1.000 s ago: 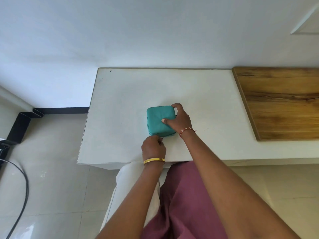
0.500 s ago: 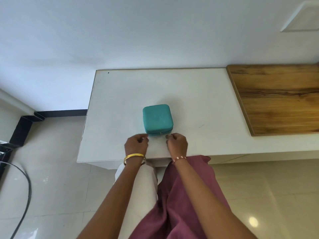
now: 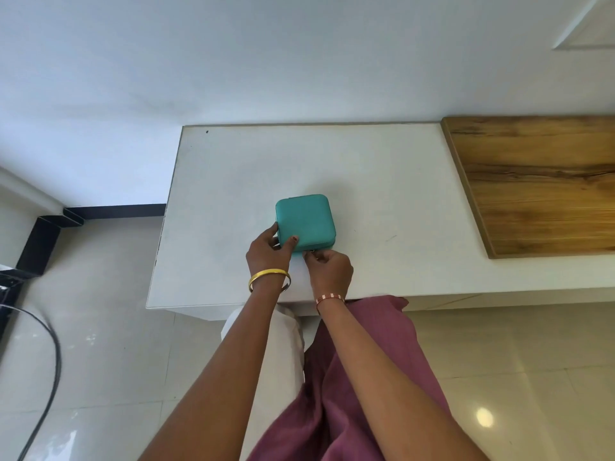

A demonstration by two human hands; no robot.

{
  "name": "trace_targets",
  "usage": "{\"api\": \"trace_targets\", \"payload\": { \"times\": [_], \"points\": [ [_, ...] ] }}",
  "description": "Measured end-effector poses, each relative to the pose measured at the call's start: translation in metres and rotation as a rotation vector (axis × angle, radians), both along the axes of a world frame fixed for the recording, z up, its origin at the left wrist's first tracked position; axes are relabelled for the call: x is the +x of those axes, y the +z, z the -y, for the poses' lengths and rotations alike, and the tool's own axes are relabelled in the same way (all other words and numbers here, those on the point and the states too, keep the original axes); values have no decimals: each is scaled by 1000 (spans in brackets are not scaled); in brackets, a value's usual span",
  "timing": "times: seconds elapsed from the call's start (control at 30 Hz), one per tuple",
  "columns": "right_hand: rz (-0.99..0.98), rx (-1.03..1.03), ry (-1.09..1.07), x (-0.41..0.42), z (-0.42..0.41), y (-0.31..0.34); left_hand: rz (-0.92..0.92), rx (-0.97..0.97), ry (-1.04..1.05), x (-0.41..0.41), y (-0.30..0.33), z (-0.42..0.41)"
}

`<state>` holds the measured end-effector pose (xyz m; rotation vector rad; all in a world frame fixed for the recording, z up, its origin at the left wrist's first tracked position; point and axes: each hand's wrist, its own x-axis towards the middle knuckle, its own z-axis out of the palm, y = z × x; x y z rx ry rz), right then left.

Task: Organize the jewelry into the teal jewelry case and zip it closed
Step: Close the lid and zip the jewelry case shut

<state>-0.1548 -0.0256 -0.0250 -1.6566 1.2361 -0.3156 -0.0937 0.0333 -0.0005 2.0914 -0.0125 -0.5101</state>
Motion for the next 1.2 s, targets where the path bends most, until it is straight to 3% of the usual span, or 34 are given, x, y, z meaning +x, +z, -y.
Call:
{"api": "trace_targets", "payload": {
  "times": [0.13,0.37,0.5,0.6,0.73,1.2],
  "points": [
    [-35,-24,57,-5,8,5,-6,52,-39,5,5,-1],
    [-190,-292,317,-21,46,7,-7,85,-48,4,8,0],
    [-305,-560,551,-17,56,7,-2,118,-59,6,9,1],
    [-270,-694,610,-21,61,3,6,139,-64,8,10,2],
    [-286,-660,527,-24,78,-1,18,165,-90,9,11,5],
    [-301,-645,649,57,130,11,17,231,-169,23,9,6]
  ]
}}
